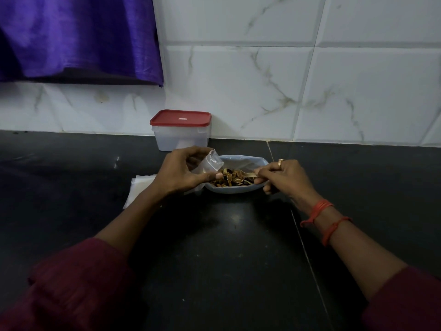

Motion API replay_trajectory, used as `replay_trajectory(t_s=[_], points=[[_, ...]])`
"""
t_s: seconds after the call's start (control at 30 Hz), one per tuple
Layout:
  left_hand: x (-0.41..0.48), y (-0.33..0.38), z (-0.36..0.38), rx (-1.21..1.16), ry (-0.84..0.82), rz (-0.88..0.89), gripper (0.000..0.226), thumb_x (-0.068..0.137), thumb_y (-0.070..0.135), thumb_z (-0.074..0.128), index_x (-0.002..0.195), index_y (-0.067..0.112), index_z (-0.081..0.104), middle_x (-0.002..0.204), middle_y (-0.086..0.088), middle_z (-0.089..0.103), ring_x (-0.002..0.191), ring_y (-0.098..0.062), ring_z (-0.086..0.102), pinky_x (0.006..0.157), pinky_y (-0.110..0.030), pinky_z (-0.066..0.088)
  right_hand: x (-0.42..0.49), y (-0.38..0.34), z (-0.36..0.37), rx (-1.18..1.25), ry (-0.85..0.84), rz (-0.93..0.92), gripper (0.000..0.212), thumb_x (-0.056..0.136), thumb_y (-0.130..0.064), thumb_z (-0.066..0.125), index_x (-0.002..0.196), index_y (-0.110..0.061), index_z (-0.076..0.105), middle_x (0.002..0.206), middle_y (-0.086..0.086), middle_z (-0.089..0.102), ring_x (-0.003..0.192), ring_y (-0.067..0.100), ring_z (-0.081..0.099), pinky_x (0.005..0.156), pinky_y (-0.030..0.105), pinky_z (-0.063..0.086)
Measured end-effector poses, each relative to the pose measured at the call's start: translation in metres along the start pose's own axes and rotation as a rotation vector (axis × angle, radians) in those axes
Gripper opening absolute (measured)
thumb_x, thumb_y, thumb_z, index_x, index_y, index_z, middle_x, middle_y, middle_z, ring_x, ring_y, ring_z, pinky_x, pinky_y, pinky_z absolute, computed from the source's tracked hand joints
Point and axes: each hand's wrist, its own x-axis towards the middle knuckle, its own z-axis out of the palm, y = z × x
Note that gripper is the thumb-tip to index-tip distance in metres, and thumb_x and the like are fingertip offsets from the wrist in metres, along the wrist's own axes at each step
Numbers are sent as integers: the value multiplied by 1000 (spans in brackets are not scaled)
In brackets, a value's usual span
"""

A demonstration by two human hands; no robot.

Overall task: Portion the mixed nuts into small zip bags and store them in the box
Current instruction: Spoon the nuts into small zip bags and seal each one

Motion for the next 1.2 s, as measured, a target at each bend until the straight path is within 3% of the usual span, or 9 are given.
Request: replay_trajectory(t_s=[0.23, 0.57, 0.67, 0.83, 1.03, 1.2], points=[[0, 2, -1, 12, 4, -5, 70, 70, 42, 84, 132, 20, 60, 122, 3, 66, 102, -5, 61, 78, -9, 48, 2, 2, 6, 168, 104, 102, 10, 91, -7, 68, 89, 0, 75, 72, 11, 76, 52, 10, 66, 49, 22, 53], [-1, 4, -1, 33, 5, -3, 78, 64, 51, 81, 133, 21, 59, 121, 3, 65, 106, -9, 61, 82, -12, 47, 6, -2, -6, 159, 214, 52, 11, 91, -11, 70, 88, -2, 75, 67, 8, 74, 51, 10, 66, 48, 22, 52], [-2, 3, 0, 52, 7, 4, 82, 62, 56, 78, 133, 21, 59, 123, -1, 66, 107, -10, 61, 85, -17, 51, 4, -6, -10, 181, 215, 36, 11, 92, -11, 68, 88, -3, 75, 67, 7, 73, 51, 10, 66, 48, 22, 53], [-4, 0, 1, 109, 11, 21, 81, 65, 59, 82, 134, 25, 58, 127, 1, 66, 113, -12, 62, 95, -39, 56, -1, -17, -9, 249, 197, 12, 12, 90, -9, 66, 83, -5, 75, 61, 4, 71, 48, 10, 63, 48, 24, 52], [-5, 2, 4, 157, 19, 29, 81, 66, 58, 82, 136, 25, 56, 129, 1, 64, 113, -11, 59, 96, -40, 54, -13, -33, 1, 370, 115, -27, 12, 92, -7, 65, 90, -2, 75, 67, 8, 70, 48, 11, 62, 48, 22, 53], [-5, 6, 5, 169, 39, 58, 79, 68, 55, 82, 135, 23, 57, 128, -2, 65, 112, -14, 60, 95, -40, 54, -20, -36, 14, 303, 44, -131, 8, 92, -10, 69, 93, -6, 76, 71, 7, 75, 53, 15, 68, 54, 23, 56]])
